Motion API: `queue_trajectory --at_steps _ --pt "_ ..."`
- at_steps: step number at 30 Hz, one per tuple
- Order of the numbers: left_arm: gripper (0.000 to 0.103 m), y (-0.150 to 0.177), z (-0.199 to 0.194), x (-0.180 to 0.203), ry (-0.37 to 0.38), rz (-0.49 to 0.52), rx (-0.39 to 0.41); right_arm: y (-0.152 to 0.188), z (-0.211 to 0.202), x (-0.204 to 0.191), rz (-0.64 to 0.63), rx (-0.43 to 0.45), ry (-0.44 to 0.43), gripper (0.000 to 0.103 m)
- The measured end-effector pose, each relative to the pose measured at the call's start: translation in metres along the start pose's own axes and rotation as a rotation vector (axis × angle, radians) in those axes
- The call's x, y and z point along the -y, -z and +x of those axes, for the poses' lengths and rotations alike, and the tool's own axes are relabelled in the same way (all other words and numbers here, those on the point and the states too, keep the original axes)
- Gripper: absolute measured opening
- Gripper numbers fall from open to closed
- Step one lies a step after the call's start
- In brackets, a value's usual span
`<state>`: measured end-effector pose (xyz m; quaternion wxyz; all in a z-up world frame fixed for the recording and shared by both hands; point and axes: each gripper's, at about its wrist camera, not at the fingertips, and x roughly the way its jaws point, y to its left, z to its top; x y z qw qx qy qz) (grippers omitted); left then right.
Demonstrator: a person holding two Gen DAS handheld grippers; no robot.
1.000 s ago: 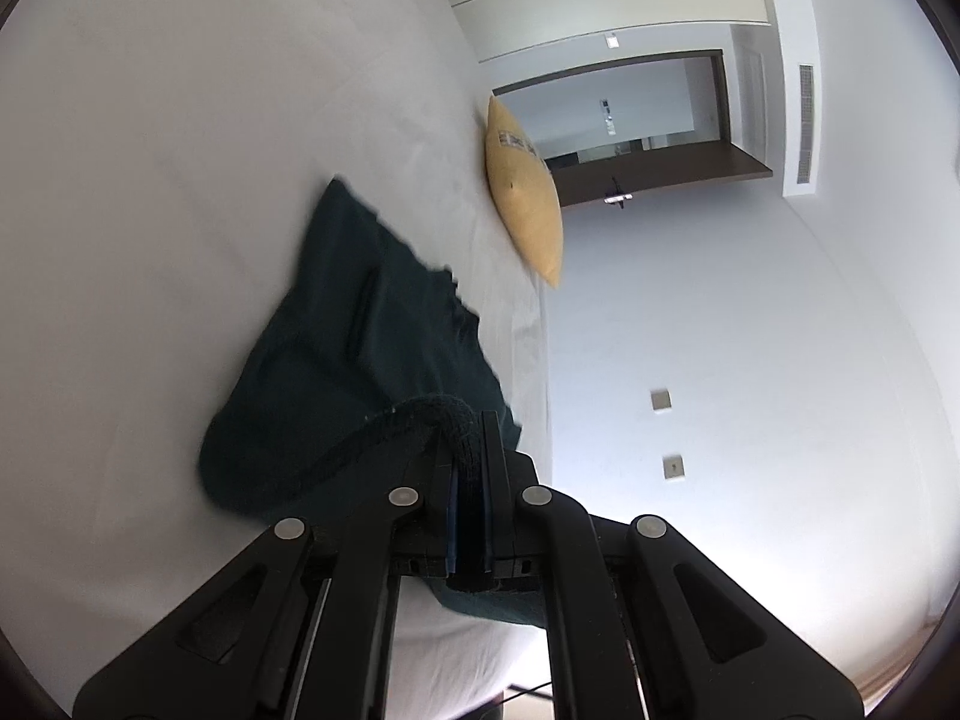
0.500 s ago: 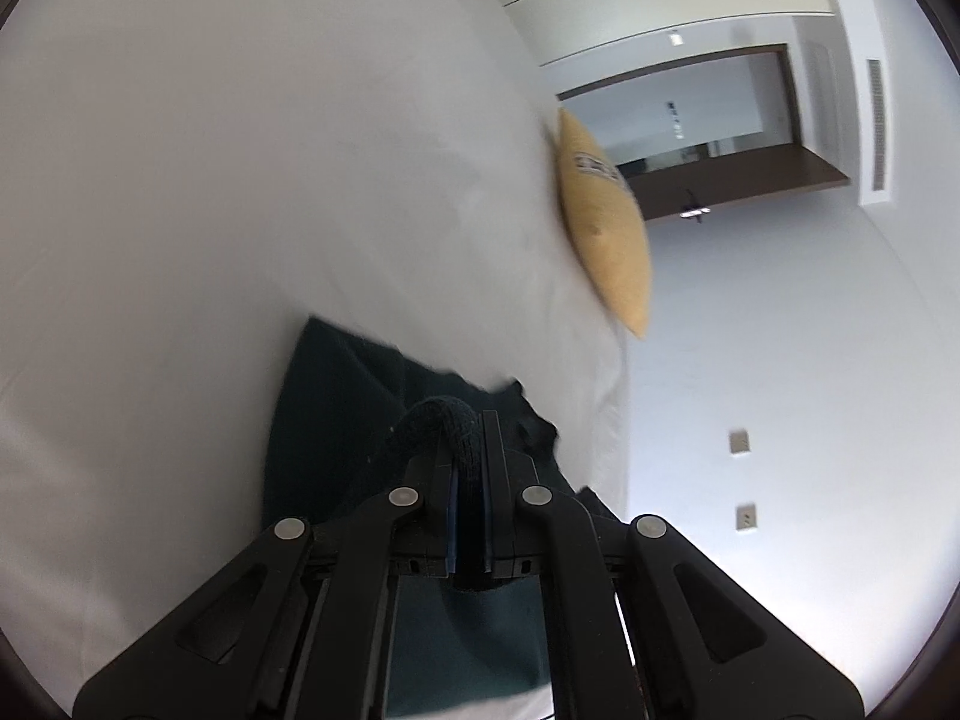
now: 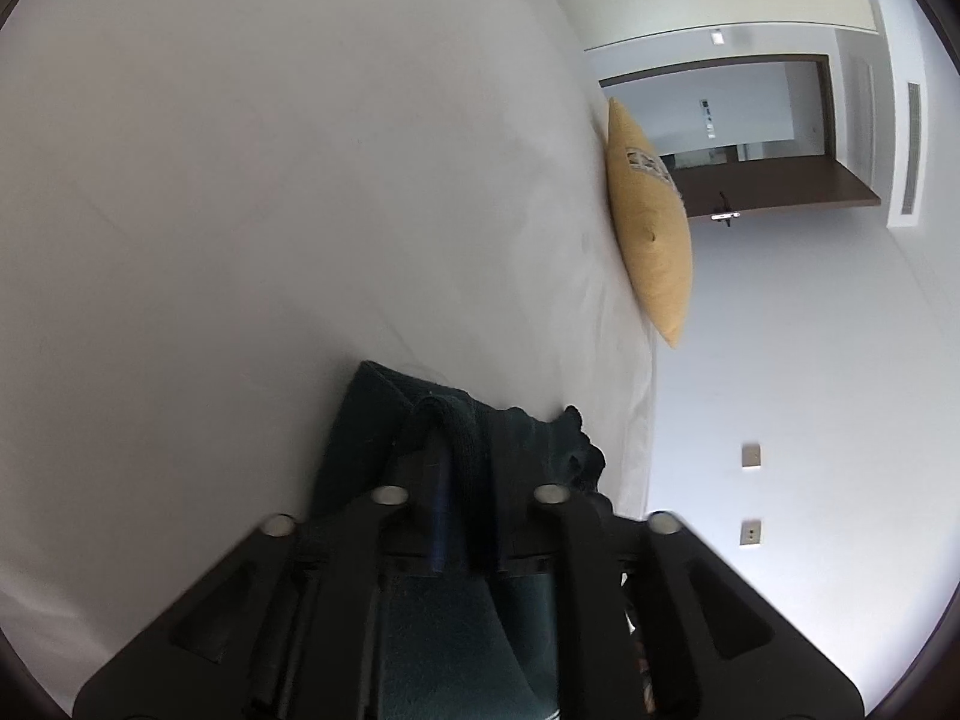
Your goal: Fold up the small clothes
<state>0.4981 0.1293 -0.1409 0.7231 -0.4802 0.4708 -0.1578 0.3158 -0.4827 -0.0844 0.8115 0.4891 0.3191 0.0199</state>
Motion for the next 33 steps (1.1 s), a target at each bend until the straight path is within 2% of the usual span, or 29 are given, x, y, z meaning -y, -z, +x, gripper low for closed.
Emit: queue_trajectory --at_steps 2,3,6,11,14,18,20,23,25,27,28,29,32,33 --pt "0.078 -0.003 -0.018 -0.001 -0.014 0.012 0.061 0.001 -0.012 -0.001 -0.028 0.027 0.021 0.066" --pt "0.082 -0.005 -0.030 -0.002 -0.011 0.007 0.100 0.002 -0.017 -0.002 -0.040 0.040 0.032 0.066" --pt "0.082 -0.008 -0.059 -0.001 0.031 -0.005 0.156 0.014 -0.034 -0.007 -0.076 0.053 0.030 0.066" --pt "0.082 0.018 -0.081 0.008 -0.029 0.081 0.185 0.036 -0.039 -0.027 -0.228 0.022 0.090 0.066" --pt "0.082 0.043 -0.067 0.015 -0.096 0.162 0.137 0.044 -0.039 -0.033 -0.259 0.012 0.093 0.066" --pt "0.082 0.065 -0.037 0.028 -0.173 0.274 0.069 0.051 -0.039 -0.040 -0.319 0.020 0.162 0.066" --pt "0.082 0.078 -0.047 0.012 -0.178 0.288 0.043 0.054 -0.040 -0.042 -0.345 0.017 0.177 0.066" --pt "0.082 0.089 -0.034 0.003 -0.226 0.305 -0.007 0.062 -0.043 -0.045 -0.382 0.012 0.170 0.066" --pt "0.080 0.101 -0.031 -0.002 -0.245 0.338 -0.013 0.073 -0.041 -0.045 -0.407 -0.011 0.152 0.066" --pt "0.060 0.110 -0.028 -0.003 -0.272 0.376 -0.006 0.085 -0.031 -0.044 -0.449 -0.060 0.149 0.064" --pt "0.034 0.117 -0.026 -0.002 -0.311 0.405 -0.022 0.090 -0.026 -0.042 -0.467 -0.085 0.154 0.063" --pt "0.026 0.123 -0.023 -0.004 -0.338 0.427 -0.042 0.094 -0.020 -0.039 -0.473 -0.108 0.163 0.061" --pt "0.018 0.135 -0.022 -0.008 -0.358 0.465 -0.049 0.096 -0.008 -0.027 -0.446 -0.130 0.203 0.053" --pt "0.017 0.138 -0.022 -0.009 -0.363 0.469 -0.047 0.093 -0.006 -0.022 -0.439 -0.118 0.218 0.042"
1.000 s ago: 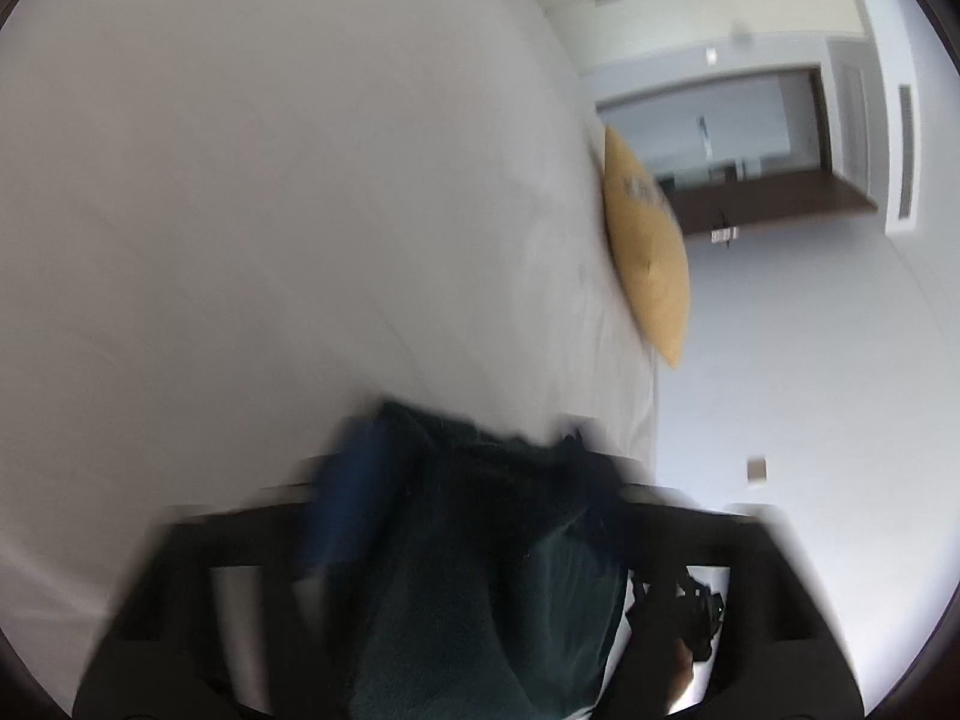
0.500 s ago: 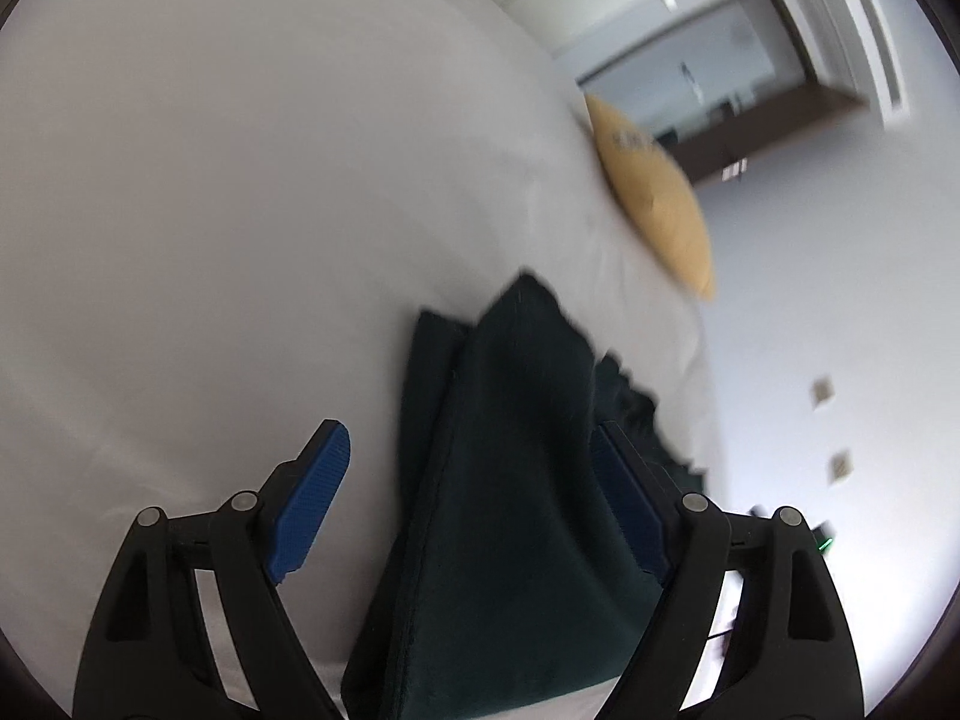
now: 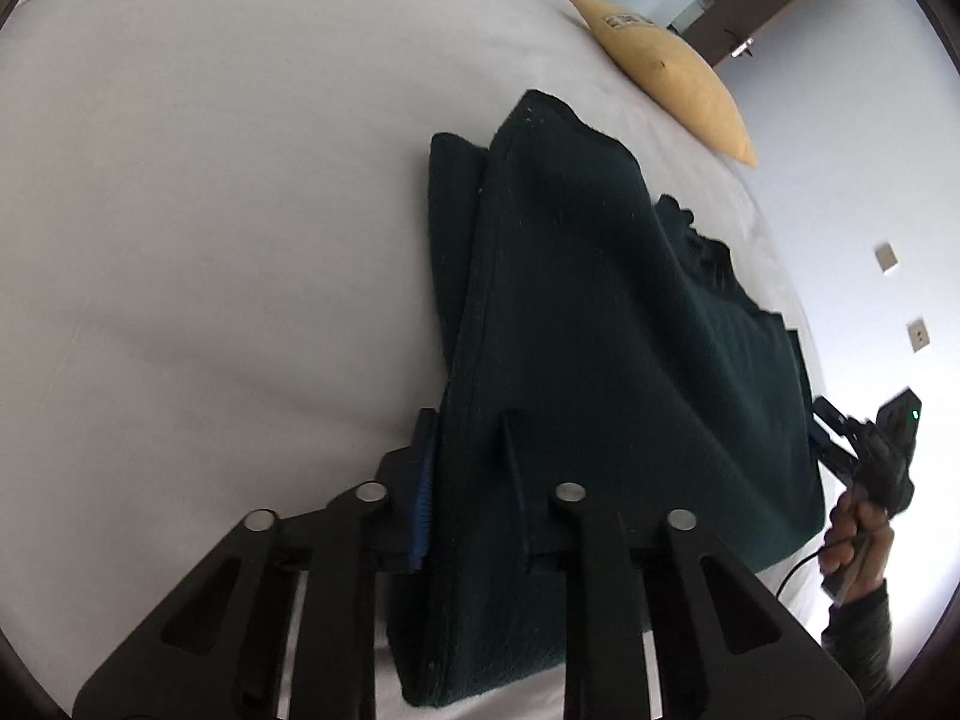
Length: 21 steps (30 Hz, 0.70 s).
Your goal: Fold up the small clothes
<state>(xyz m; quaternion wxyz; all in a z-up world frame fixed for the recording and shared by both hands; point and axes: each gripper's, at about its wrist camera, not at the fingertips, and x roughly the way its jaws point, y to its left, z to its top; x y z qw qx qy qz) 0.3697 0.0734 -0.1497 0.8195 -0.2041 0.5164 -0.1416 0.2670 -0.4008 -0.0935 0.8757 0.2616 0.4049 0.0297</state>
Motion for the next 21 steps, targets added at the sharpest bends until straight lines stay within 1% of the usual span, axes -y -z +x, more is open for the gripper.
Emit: queue_trajectory --at_steps 1,3,4,5,6,8,11,12,13,14,15,16,17,18,19,20,21 --pt "0.016 0.002 0.000 0.000 -0.005 0.001 0.005 -0.001 0.001 0.006 0.012 0.015 0.011 0.036" --pt "0.015 0.010 -0.001 0.002 -0.023 0.010 0.015 -0.005 0.001 0.021 0.061 0.035 0.036 0.010" --pt "0.015 0.014 -0.002 0.005 -0.039 0.022 0.025 -0.008 0.000 0.029 0.085 0.050 0.049 0.005" --pt "0.015 0.016 -0.004 0.007 -0.053 0.031 0.031 -0.009 -0.001 0.037 0.105 0.068 0.079 0.000" --pt "0.015 0.021 -0.005 0.006 -0.067 0.035 0.037 -0.012 -0.002 0.046 0.135 0.082 0.089 0.000" --pt "0.015 0.026 -0.009 0.010 -0.085 0.026 0.049 -0.015 -0.004 0.058 0.205 0.094 0.067 0.000" --pt "0.015 0.032 -0.023 -0.002 -0.088 -0.028 0.070 -0.016 -0.009 0.049 0.163 0.128 0.149 0.000" --pt "0.017 0.035 -0.026 -0.007 -0.081 -0.038 0.068 -0.016 -0.010 0.046 0.164 0.131 0.153 0.000" --pt "0.017 0.037 -0.030 -0.010 -0.077 -0.043 0.060 -0.015 -0.012 0.042 0.167 0.136 0.148 0.004" --pt "0.017 0.039 -0.035 -0.012 -0.080 -0.052 0.049 -0.015 -0.018 0.033 0.152 0.161 0.139 0.008" --pt "0.017 0.038 -0.042 -0.011 -0.103 -0.047 0.046 -0.016 -0.021 0.024 0.128 0.178 0.128 0.017" --pt "0.017 0.035 -0.049 -0.008 -0.136 -0.031 0.055 -0.017 -0.024 0.009 0.083 0.194 0.093 0.019" --pt "0.017 0.032 -0.060 -0.001 -0.196 -0.001 0.092 -0.018 -0.022 -0.003 0.052 0.187 0.049 0.022" --pt "0.017 0.029 -0.069 0.006 -0.237 0.019 0.129 -0.019 -0.021 -0.013 0.026 0.175 0.016 0.023" --pt "0.017 0.024 -0.079 0.017 -0.280 0.050 0.185 -0.021 -0.016 -0.028 -0.009 0.160 -0.019 0.023" --pt "0.017 0.019 -0.083 0.027 -0.290 0.076 0.215 -0.021 -0.010 -0.039 -0.034 0.145 -0.047 0.023" --pt "0.017 0.013 -0.082 0.042 -0.290 0.118 0.226 -0.021 -0.001 -0.051 -0.059 0.121 -0.086 0.023"
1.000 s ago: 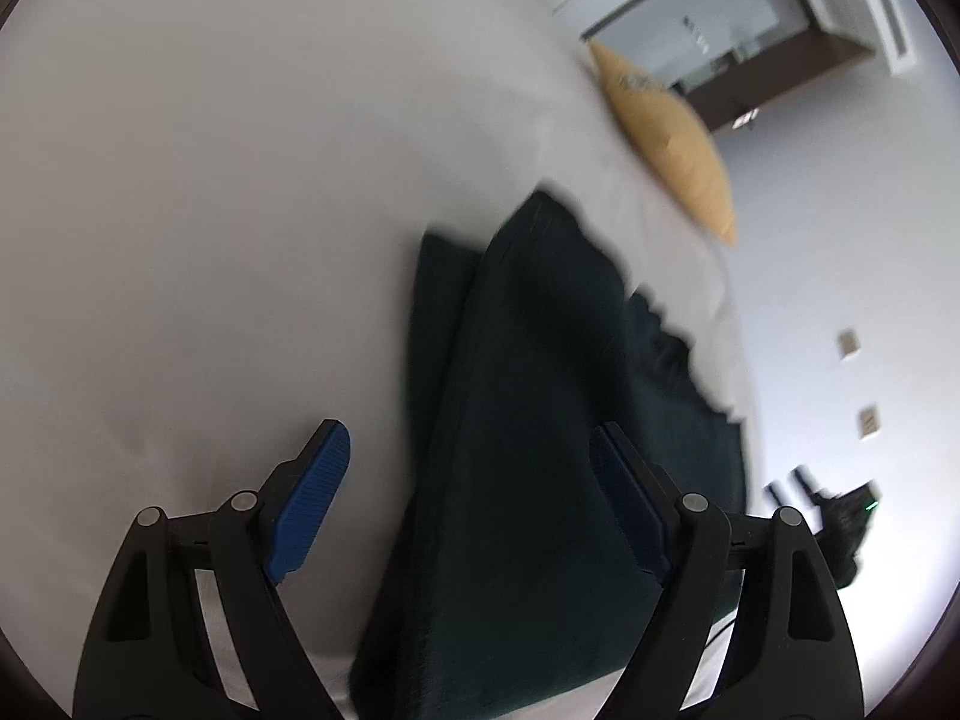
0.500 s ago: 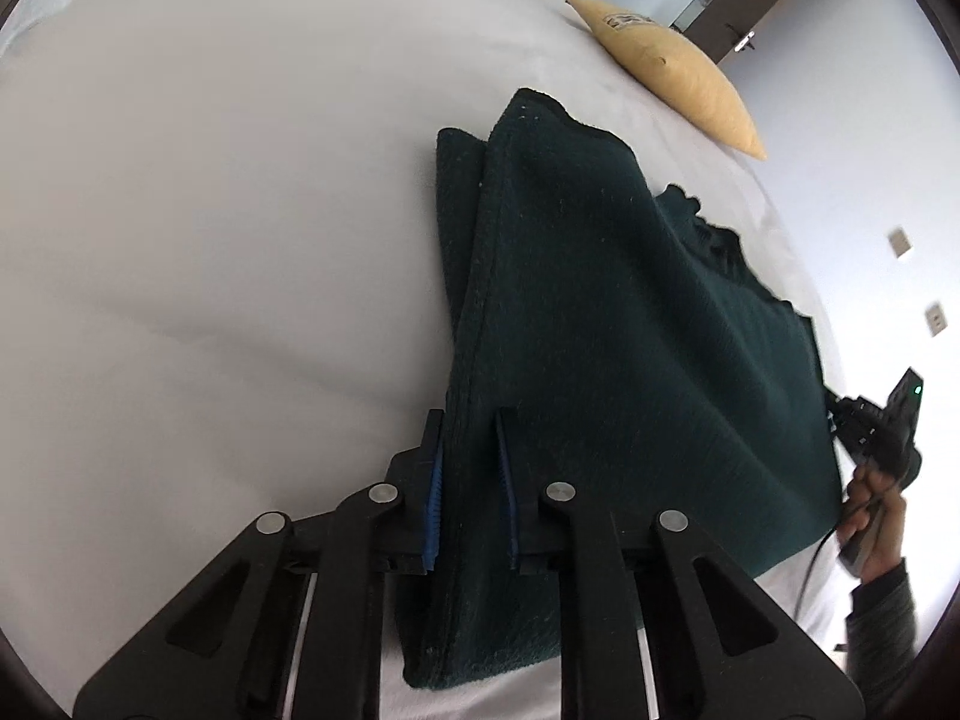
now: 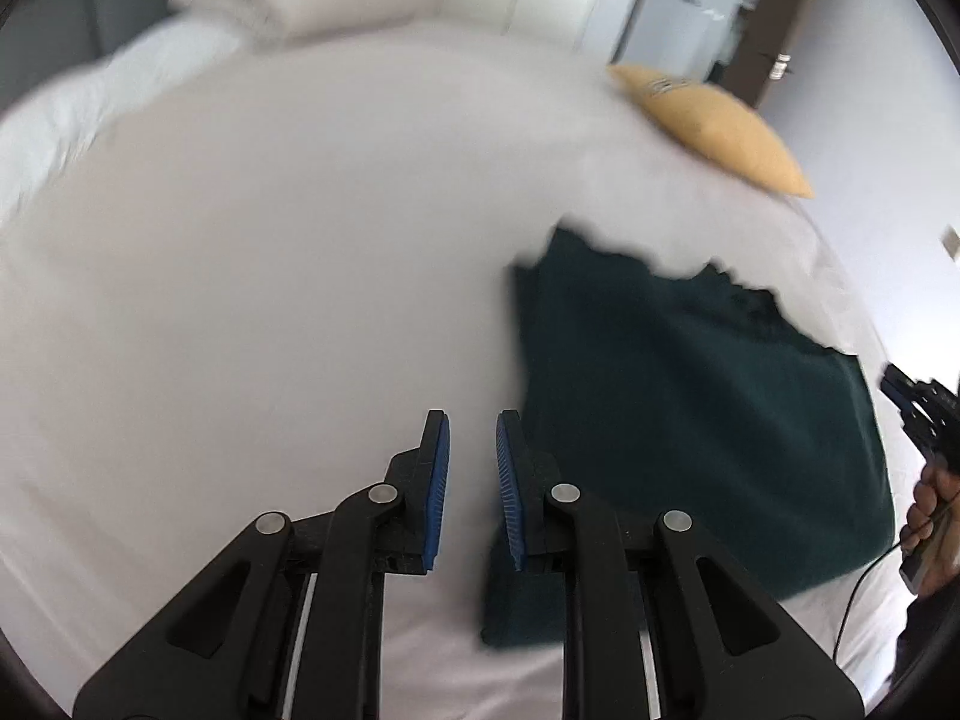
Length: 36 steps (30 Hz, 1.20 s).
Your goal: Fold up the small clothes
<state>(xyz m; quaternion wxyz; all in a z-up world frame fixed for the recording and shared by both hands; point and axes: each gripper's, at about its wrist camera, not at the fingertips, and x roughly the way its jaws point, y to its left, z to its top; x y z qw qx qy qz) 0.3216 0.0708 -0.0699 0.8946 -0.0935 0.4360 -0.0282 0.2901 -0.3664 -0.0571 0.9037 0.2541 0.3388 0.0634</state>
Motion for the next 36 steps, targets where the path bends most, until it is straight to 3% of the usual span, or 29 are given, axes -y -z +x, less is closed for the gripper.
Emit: queue_trajectory --at_steps 4,7,8,10,13,16,18,20,26,27,29,32,34,35,36 --pt "0.017 -0.016 0.029 0.074 0.006 0.221 0.005 0.011 0.045 -0.023 -0.031 -0.105 -0.097 0.025" --pt "0.017 -0.010 0.083 0.102 -0.071 0.297 -0.095 0.022 0.076 -0.013 0.012 -0.180 -0.075 0.028" --pt "0.017 -0.009 0.098 0.101 -0.067 0.276 -0.140 0.022 0.075 -0.006 0.035 -0.171 -0.085 0.021" --pt "0.017 -0.006 0.100 0.090 -0.039 0.240 -0.120 0.018 0.064 0.017 0.112 -0.124 -0.093 0.020" --pt "0.017 0.000 0.094 0.085 -0.046 0.277 -0.118 0.007 0.039 0.060 0.219 -0.025 -0.058 0.018" --pt "0.017 0.002 0.091 0.079 -0.034 0.256 -0.119 0.002 0.005 0.093 0.321 0.069 0.043 0.020" --pt "0.017 0.003 0.090 0.079 -0.042 0.262 -0.114 0.002 -0.017 0.098 0.352 0.108 0.070 0.031" --pt "0.017 0.005 0.089 0.081 -0.049 0.270 -0.107 0.005 -0.027 0.082 0.305 0.109 0.023 0.033" --pt "0.017 0.000 0.095 0.081 -0.047 0.269 -0.108 0.041 -0.009 0.011 0.087 -0.068 -0.184 0.045" --pt "0.017 0.000 0.098 0.084 -0.047 0.270 -0.108 0.046 -0.004 0.009 0.073 -0.088 -0.181 0.050" --pt "0.017 0.000 0.098 0.085 -0.045 0.269 -0.107 0.056 0.009 0.014 0.069 -0.115 -0.144 0.050" --pt "0.017 0.000 0.099 0.084 -0.037 0.269 -0.102 0.053 0.008 0.035 0.123 -0.097 -0.143 0.027" --pt "0.017 -0.002 0.097 0.080 -0.018 0.252 -0.102 0.049 -0.004 0.043 0.156 -0.041 -0.051 0.034" --pt "0.017 -0.003 0.093 0.075 0.009 0.224 -0.101 0.051 -0.019 0.048 0.173 -0.011 0.002 0.046" --pt "0.017 -0.004 0.089 0.068 0.046 0.185 -0.102 0.051 -0.032 0.053 0.201 0.012 -0.010 0.052"
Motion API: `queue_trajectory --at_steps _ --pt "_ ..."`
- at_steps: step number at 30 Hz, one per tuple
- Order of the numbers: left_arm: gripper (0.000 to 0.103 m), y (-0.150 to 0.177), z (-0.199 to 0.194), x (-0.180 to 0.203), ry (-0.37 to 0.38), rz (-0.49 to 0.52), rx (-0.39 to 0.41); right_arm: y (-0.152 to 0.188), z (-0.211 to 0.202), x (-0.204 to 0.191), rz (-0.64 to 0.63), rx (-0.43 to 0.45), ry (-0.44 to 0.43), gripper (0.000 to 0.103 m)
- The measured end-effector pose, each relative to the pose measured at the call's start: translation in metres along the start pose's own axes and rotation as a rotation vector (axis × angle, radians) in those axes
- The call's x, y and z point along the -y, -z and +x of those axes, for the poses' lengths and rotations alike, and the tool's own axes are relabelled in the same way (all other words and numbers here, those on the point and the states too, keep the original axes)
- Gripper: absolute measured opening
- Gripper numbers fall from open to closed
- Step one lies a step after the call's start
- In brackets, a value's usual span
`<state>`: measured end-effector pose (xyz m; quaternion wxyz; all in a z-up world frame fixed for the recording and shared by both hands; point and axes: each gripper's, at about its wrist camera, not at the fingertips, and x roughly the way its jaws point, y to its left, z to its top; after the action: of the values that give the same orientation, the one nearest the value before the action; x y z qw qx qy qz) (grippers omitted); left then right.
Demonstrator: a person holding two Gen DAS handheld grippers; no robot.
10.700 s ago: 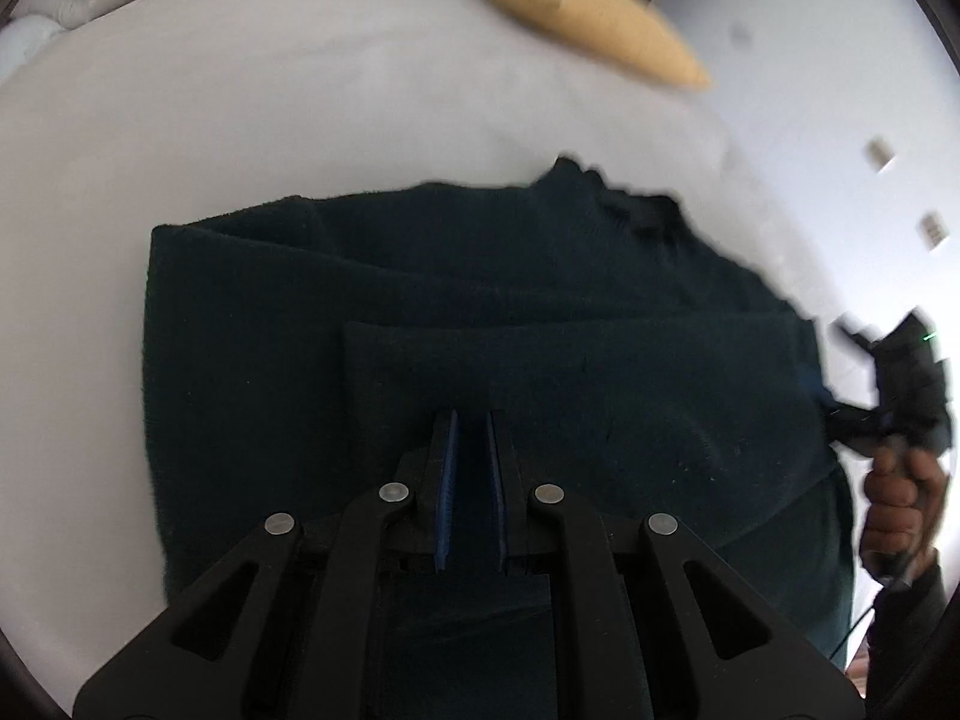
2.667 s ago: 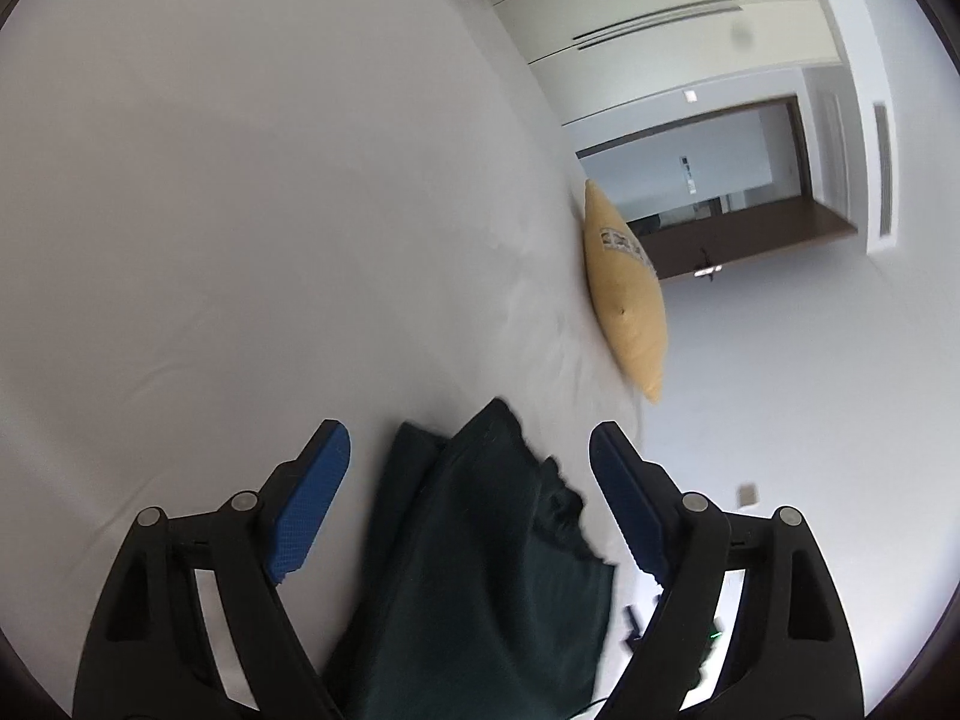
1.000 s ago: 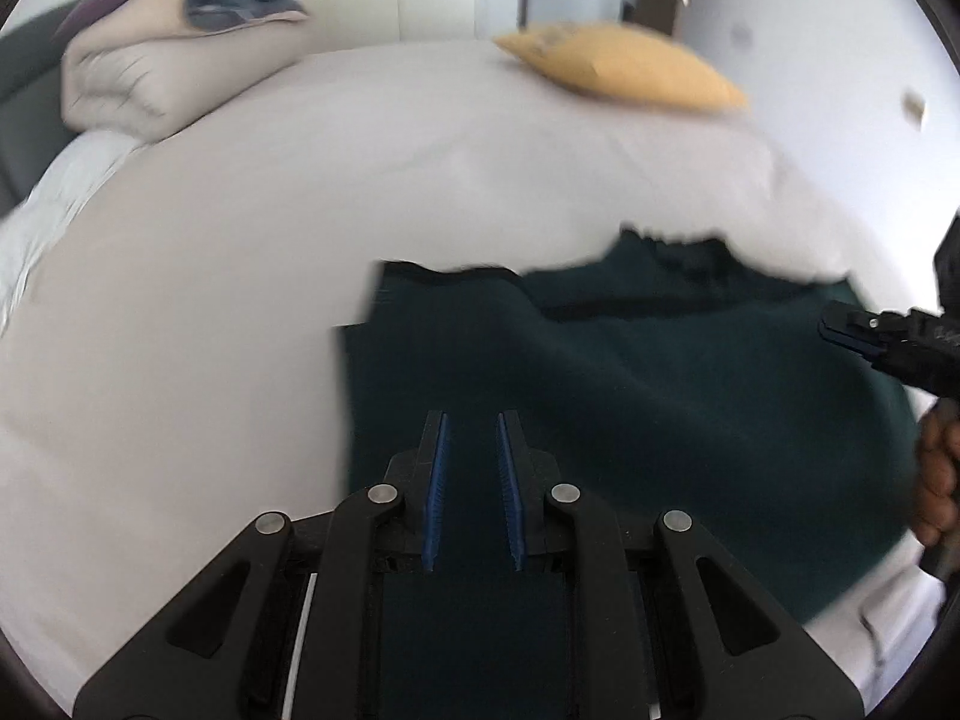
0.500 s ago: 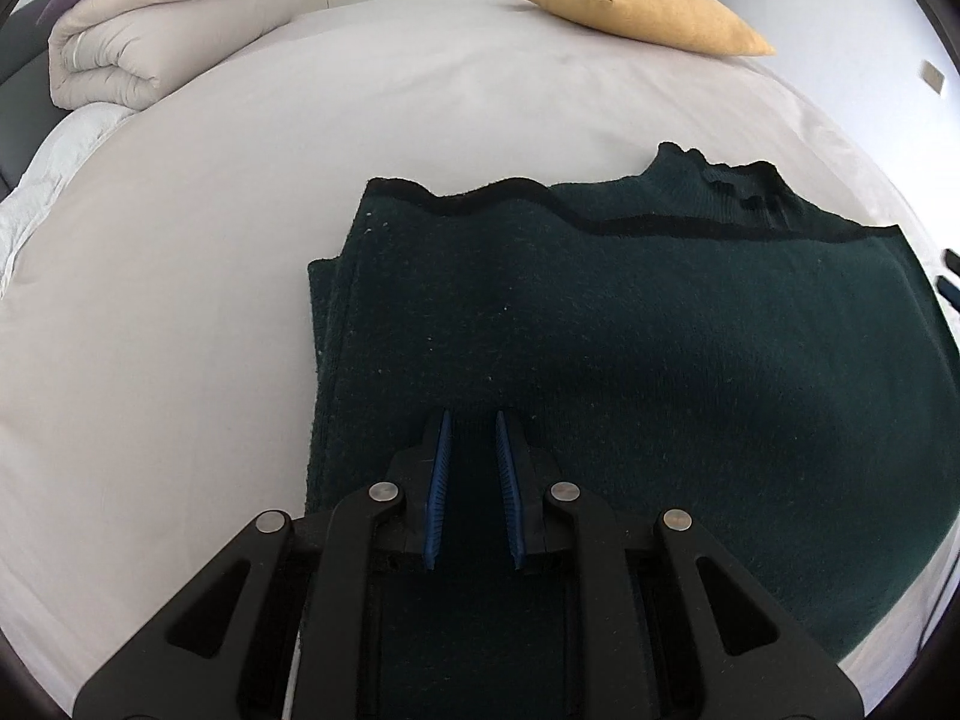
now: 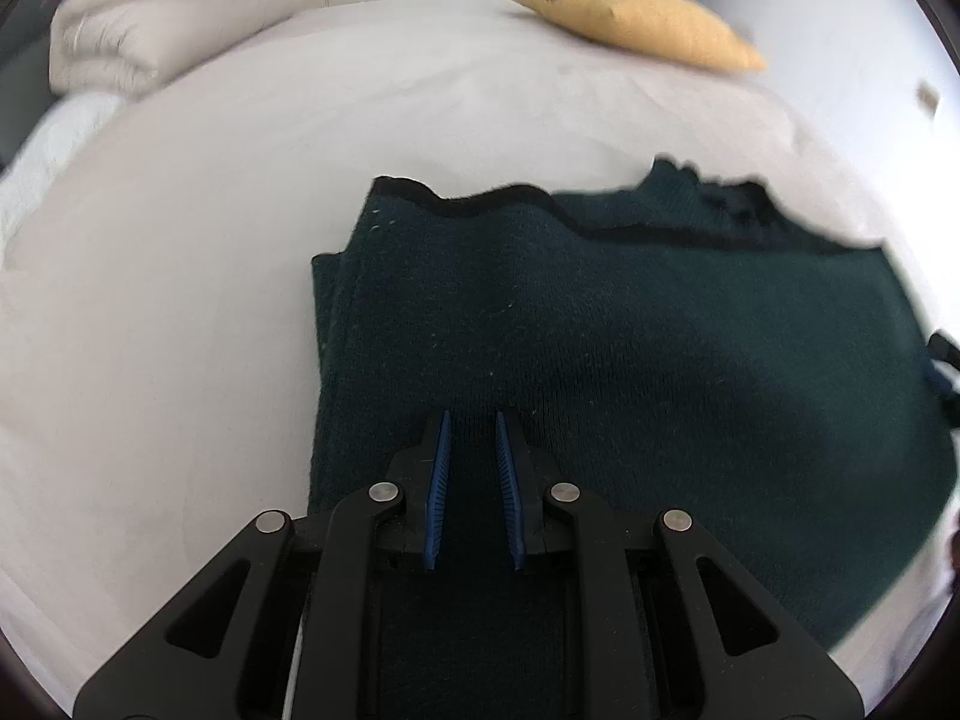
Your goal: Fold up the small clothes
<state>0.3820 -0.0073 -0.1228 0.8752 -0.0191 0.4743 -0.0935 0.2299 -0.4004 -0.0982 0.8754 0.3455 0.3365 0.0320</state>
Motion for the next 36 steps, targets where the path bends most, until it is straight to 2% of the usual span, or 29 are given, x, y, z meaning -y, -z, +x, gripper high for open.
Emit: queue_trajectory --at_steps 2,4,6,7,8,9,12,15,20,22,29,36 --pt "0.018 0.003 -0.016 -0.023 0.096 -0.107 0.011 -0.001 -0.011 -0.001 0.021 0.012 -0.049 0.057" --pt "0.021 0.008 -0.034 -0.049 0.143 -0.208 0.042 0.001 -0.020 -0.009 -0.004 0.021 -0.066 0.058" --pt "0.043 0.017 -0.048 -0.082 0.207 -0.322 0.053 0.000 -0.027 -0.012 -0.007 0.000 -0.107 0.058" --pt "0.076 0.022 -0.052 -0.095 0.236 -0.370 0.059 0.001 -0.026 -0.014 -0.006 -0.006 -0.118 0.058" --pt "0.084 0.029 -0.057 -0.112 0.267 -0.426 0.077 0.004 -0.026 -0.019 -0.013 -0.011 -0.129 0.058" --pt "0.084 0.034 -0.059 -0.123 0.287 -0.453 0.078 0.005 -0.026 -0.021 -0.017 -0.014 -0.137 0.058" --pt "0.084 0.046 -0.050 -0.146 0.365 -0.522 0.012 0.009 -0.020 -0.025 -0.004 -0.029 -0.169 0.058" --pt "0.084 0.057 -0.032 -0.158 0.512 -0.609 -0.054 0.017 -0.012 -0.032 -0.002 -0.057 -0.186 0.058" --pt "0.084 0.055 -0.024 -0.151 0.562 -0.613 -0.095 0.028 -0.006 -0.042 -0.033 -0.118 -0.191 0.058" --pt "0.084 0.052 -0.018 -0.145 0.604 -0.614 -0.133 0.031 -0.002 -0.043 -0.036 -0.131 -0.191 0.058" --pt "0.084 0.038 0.007 -0.117 0.645 -0.514 -0.254 0.039 0.005 -0.048 -0.036 -0.162 -0.206 0.058" --pt "0.082 0.033 0.024 -0.106 0.744 -0.522 -0.366 0.044 0.018 -0.061 -0.047 -0.194 -0.231 0.058"
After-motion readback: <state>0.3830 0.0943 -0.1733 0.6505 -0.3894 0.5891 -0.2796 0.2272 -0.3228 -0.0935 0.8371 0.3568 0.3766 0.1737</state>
